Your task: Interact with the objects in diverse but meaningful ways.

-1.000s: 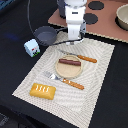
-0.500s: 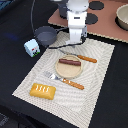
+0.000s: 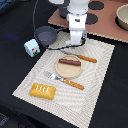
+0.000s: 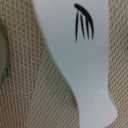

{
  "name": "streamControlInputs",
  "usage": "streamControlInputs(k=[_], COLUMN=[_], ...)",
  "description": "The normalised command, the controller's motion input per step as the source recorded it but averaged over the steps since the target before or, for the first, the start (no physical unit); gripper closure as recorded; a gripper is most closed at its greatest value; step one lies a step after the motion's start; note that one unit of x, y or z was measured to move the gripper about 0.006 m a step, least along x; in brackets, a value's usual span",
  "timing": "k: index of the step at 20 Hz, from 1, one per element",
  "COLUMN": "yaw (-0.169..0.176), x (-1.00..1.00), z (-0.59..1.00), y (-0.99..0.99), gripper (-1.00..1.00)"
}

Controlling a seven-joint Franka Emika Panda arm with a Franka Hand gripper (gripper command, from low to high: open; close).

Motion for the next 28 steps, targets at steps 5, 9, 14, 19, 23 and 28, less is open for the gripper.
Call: streamControlInputs(k=[5, 9, 14, 19, 23, 28], yaw=[0.069, 0.063, 0.061, 0.046, 0.017, 0.01], x=[0.0, 0.0, 0.03, 0.04, -0.11, -0.25], z=[-0.09, -0.1, -0.06, 0.49, 1.0, 1.0], y=[0.0, 0.0, 0.0, -0.06, -0.3, -0.56], gripper=[1.0, 1.0, 1.0, 1.0, 1.0, 1.0])
